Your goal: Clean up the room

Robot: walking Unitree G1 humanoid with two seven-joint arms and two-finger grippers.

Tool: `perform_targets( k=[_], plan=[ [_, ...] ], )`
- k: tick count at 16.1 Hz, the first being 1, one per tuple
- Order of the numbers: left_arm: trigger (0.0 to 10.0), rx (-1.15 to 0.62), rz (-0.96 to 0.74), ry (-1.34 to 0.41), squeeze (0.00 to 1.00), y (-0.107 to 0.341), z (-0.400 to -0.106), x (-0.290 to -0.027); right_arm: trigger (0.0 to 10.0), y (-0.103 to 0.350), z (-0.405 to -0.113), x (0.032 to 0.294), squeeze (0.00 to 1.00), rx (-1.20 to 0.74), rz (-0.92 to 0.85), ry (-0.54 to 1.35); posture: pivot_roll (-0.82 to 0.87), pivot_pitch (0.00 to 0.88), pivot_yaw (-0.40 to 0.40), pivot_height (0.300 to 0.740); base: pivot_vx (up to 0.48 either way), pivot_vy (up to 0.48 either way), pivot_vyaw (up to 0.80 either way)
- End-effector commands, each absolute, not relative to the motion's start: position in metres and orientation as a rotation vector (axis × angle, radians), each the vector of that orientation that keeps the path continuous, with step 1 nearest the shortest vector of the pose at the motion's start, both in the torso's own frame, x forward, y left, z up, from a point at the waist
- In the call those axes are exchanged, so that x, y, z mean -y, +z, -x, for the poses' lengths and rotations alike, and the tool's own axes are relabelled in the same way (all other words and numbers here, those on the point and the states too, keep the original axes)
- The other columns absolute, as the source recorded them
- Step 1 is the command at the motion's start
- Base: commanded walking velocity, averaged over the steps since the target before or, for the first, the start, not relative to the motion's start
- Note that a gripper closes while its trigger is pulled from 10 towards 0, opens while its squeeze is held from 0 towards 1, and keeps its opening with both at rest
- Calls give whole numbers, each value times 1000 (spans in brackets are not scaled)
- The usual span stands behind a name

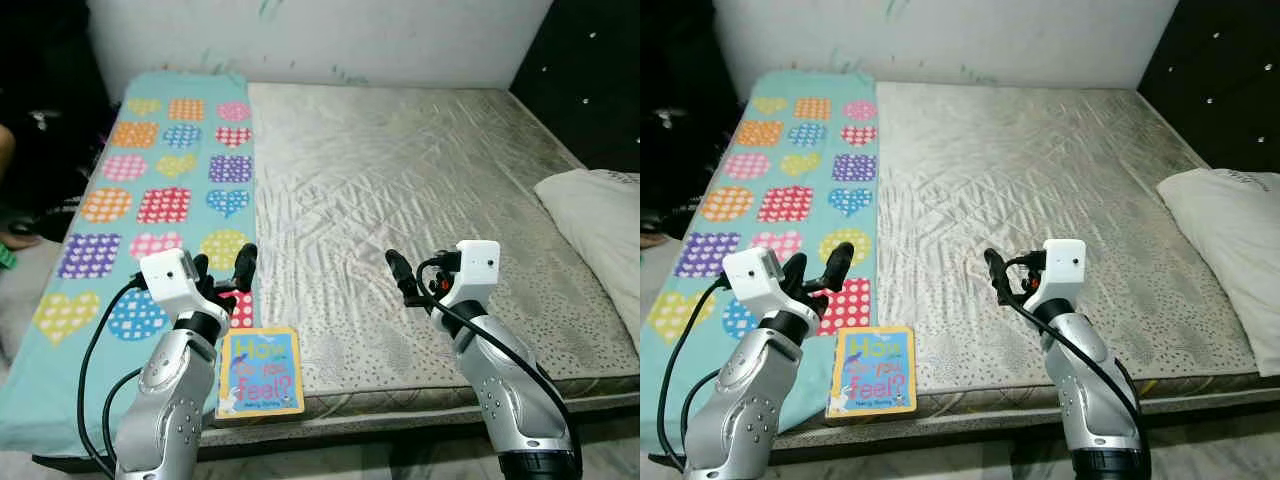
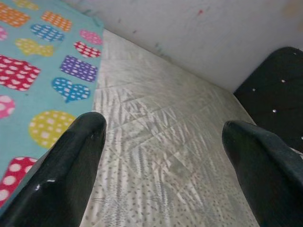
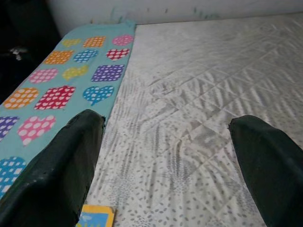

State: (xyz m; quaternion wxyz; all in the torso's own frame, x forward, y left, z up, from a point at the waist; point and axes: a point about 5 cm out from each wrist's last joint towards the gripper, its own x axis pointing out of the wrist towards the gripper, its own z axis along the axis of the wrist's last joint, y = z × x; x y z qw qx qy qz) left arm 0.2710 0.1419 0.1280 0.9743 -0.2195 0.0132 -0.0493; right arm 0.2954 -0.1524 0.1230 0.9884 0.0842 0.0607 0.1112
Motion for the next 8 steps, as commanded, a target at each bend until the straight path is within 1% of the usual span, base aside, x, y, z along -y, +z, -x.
perform_targets(
  k=[1,8],
  plan=[
    [10000,-32,453,-98,0,128,-271,-138,10000,127,-295,154,0,-109,-163,217,-80,63,-55,719,0,0,0],
    [10000,-40,449,-91,0,125,-269,-141,10000,126,-293,156,0,-101,-152,205,-78,62,-49,719,0,0,0]
  ],
)
